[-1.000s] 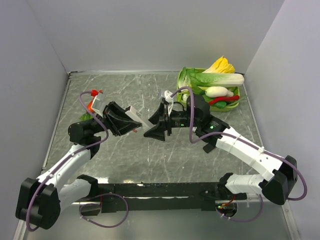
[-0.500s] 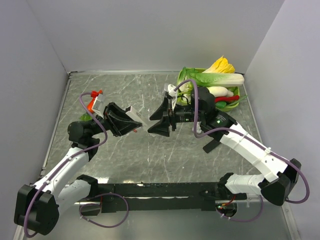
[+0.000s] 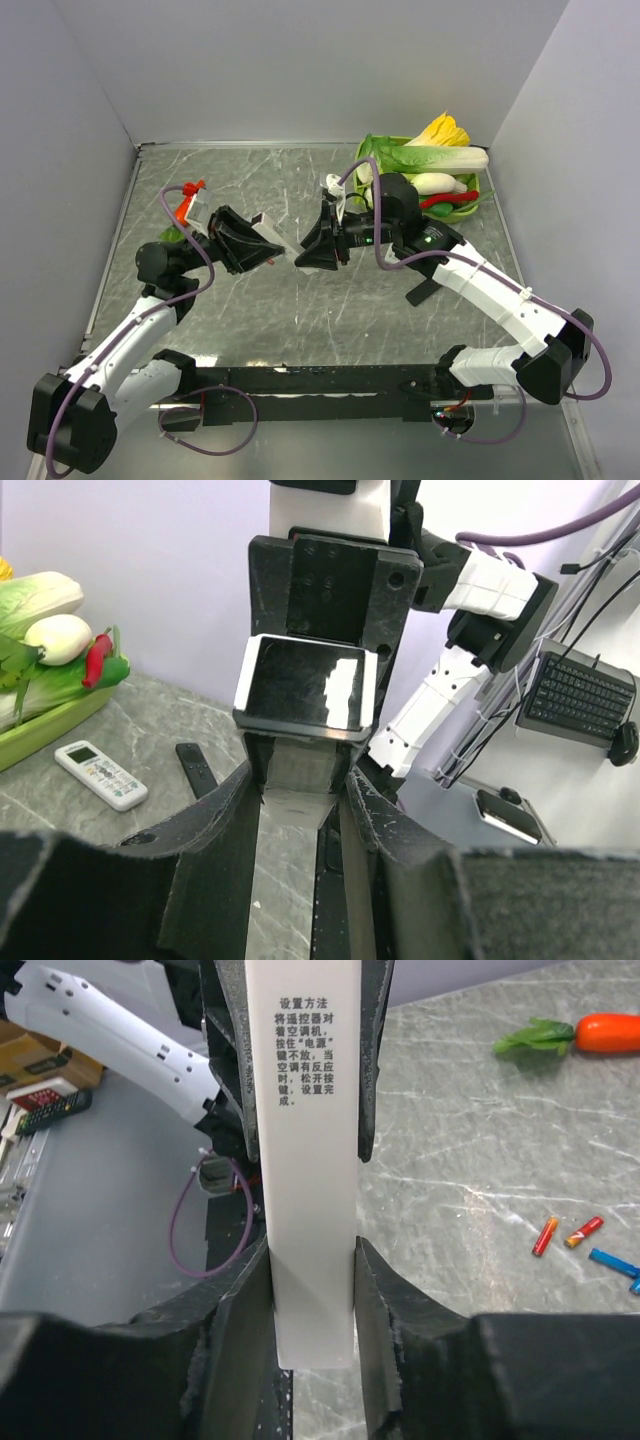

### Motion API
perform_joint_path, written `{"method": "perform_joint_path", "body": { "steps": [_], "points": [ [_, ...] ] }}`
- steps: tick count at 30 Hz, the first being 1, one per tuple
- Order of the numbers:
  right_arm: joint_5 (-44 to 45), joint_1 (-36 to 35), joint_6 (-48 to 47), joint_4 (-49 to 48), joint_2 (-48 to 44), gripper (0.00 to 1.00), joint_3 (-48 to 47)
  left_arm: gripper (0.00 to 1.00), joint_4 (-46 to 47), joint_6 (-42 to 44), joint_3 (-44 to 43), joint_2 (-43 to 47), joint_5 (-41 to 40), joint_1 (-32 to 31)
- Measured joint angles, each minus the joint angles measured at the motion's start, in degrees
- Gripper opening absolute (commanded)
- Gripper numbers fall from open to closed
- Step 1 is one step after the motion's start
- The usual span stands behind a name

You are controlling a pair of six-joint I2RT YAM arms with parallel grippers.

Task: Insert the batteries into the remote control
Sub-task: Place the remote control at the center of the board.

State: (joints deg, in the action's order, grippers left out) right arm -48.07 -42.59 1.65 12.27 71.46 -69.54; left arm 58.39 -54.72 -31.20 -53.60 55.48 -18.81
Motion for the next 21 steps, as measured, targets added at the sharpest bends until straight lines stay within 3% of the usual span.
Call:
{"method": "perform_joint_path", "body": {
  "steps": [15, 21],
  "points": [
    [-1.2, 2.6, -1.9, 1.9, -0.3, 0.38, 1.9, 0.01, -12.4, 8.6, -0.7, 1.0, 0.2, -0.2],
    [-1.3, 2.8, 2.3, -3.0, -0.6, 0.39, 6.1, 0.01, -9.0, 6.8, 2.4, -0.1, -0.4, -0.1]
  ]
}}
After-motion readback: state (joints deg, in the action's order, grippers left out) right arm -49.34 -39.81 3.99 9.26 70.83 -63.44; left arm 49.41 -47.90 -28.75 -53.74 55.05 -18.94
